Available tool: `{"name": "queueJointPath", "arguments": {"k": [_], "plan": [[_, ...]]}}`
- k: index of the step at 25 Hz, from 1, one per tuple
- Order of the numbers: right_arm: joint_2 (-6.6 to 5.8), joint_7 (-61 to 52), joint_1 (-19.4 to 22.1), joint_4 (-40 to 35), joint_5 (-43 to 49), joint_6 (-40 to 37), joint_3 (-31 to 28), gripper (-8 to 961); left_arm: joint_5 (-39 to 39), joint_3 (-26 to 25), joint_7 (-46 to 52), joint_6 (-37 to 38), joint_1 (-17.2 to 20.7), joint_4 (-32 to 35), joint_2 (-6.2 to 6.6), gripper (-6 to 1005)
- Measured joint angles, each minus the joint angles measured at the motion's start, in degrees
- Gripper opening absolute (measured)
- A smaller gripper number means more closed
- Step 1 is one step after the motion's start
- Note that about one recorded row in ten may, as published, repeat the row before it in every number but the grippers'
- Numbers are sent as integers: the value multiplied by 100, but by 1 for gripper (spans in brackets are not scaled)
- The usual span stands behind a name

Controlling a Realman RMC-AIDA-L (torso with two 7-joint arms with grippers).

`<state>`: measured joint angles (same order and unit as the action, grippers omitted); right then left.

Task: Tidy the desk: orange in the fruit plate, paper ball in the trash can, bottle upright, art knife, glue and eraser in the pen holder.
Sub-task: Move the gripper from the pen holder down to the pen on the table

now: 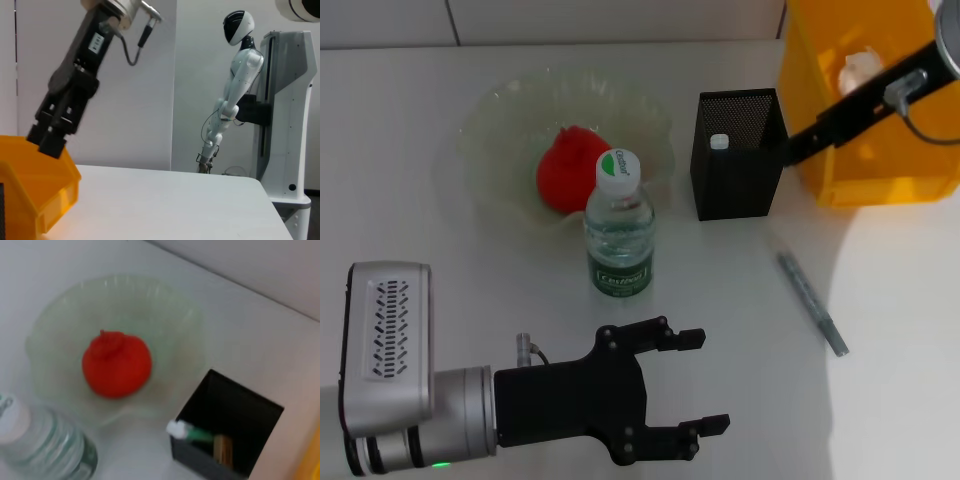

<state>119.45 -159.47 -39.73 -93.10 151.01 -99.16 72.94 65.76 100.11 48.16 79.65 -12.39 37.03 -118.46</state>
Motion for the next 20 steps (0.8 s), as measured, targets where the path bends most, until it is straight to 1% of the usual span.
{"name": "queueJointPath", "arguments": {"k": [2, 5, 8, 10, 13, 20], "plan": [[1, -241, 345, -323, 42, -31, 515, 668, 3, 1, 0, 0, -5, -1, -1, 786], [5, -484, 750, -497, 273, -9, 1096, 783, 11, 21, 0, 0, -2, -3, -2, 786], [12, -630, 1034, -444, 410, 123, 1459, 808, 14, 32, 0, -1, 15, -3, -1, 786], [17, -655, 1178, -322, 412, 250, 1549, 824, 16, 33, -4, -1, 23, -3, -2, 786], [24, -659, 1274, -107, 400, 452, 1558, 820, 16, 35, -5, -3, 34, -3, -2, 786], [25, -727, 1291, 501, 262, 975, 1553, 819, 16, 45, -64, -3, 58, -3, -6, 786]]}}
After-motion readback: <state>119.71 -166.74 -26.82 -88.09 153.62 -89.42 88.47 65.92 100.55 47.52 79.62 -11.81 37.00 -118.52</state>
